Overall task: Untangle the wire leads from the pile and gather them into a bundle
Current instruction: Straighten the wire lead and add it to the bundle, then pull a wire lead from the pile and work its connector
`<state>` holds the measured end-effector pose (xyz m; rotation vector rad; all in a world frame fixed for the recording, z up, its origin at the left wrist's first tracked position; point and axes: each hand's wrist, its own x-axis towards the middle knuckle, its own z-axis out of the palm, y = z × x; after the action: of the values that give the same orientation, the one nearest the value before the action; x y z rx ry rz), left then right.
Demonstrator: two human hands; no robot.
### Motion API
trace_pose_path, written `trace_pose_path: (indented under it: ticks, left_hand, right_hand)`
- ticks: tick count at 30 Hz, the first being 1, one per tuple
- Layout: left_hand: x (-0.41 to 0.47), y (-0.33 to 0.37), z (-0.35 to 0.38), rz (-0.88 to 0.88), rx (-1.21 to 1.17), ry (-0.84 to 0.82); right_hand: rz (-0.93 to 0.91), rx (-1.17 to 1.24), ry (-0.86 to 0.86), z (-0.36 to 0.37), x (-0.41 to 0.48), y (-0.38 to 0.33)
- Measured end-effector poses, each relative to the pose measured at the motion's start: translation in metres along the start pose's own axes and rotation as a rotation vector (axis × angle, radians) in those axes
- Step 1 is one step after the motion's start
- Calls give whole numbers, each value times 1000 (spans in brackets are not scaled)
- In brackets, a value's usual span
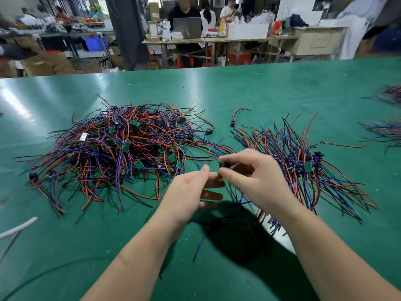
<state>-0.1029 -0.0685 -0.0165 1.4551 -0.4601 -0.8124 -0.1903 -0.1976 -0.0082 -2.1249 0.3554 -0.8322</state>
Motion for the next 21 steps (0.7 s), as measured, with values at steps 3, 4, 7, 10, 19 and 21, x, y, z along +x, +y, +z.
trace_pose_path:
  ticks: [3, 4, 7, 10, 19, 21]
  left_hand:
    - [2, -8, -6, 186, 433, 105]
    - [2, -11, -10, 262, 626, 135]
    - [3, -16, -19, 344, 1105, 151]
    - [3, -19, -22, 265, 1310, 149]
    - [2, -17, -23, 283, 1303, 242]
    - [2, -20, -24, 285, 1312, 303]
  right_hand:
    - [-35, -79, 226, -18, 7, 0]
    - [-35, -182, 307, -27, 10, 4]
    - [91, -511, 415, -59, 17, 21]
    - [391, -697, 346, -84, 17, 47]
    - [544, -725, 286, -91, 18, 67]
    - [584, -719, 241, -87, 17, 68]
